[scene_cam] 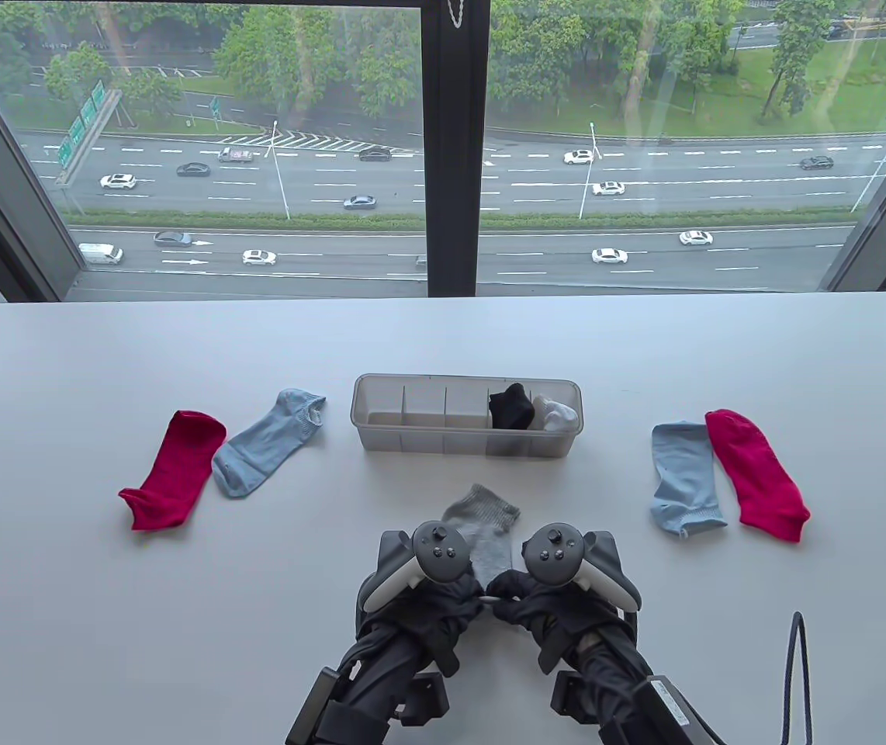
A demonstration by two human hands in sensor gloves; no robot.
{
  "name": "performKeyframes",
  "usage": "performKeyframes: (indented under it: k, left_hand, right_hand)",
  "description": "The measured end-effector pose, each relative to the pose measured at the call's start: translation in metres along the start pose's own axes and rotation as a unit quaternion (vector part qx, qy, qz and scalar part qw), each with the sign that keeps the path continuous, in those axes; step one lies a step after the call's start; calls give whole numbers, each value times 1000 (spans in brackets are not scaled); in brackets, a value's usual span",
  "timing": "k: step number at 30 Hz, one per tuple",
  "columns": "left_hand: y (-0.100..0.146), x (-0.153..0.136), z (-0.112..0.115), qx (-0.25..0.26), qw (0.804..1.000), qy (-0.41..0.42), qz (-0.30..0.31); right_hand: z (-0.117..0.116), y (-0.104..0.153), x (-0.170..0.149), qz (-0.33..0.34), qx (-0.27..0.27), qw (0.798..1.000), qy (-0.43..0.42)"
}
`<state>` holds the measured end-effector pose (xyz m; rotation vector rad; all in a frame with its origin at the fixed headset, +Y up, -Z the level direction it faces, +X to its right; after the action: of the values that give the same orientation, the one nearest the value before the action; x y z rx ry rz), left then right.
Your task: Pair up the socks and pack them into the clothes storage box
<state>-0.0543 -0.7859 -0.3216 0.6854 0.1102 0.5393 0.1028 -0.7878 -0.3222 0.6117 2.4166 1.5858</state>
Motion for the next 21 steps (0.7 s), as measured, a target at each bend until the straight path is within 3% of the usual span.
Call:
performKeyframes:
  k: [3,6,10,14,17,21]
  left_hand:
    - [0,-1,1,-7,1000,4,0]
    - [2,3,-1,29,999,-20,-10]
    - [2,5,-1,39,999,-26,-15]
    - [3,1,-2,34,999,-11,-10]
    - [4,0,-2,40,999,-8,-4]
    - [6,1,-3,48,999,-6,6]
  right_hand:
    - [-2,-1,1,-9,15,1000,-6]
    - [-3,-1,-1,-8,27,999,-35]
    - [6,2,-1,-1,-21,1000,-19]
    - [1,3,-1,16,12,1000,-21]
    - [0,2,3,14,3,1000,24]
    - [-6,1,3,6,23,1000,12]
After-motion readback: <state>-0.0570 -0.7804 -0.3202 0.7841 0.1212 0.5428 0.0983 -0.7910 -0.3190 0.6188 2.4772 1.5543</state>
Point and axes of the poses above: the tracker on the back of each hand, its own x axis roughly to the thumb side, its own y axis roughly from the fingertips to the wrist, z = x × y, the point moved 3 cm from there along -y, roughly from the wrist to the fingertips, and after that the axes turned 11 degrees about -x, right-handed, at the moved point
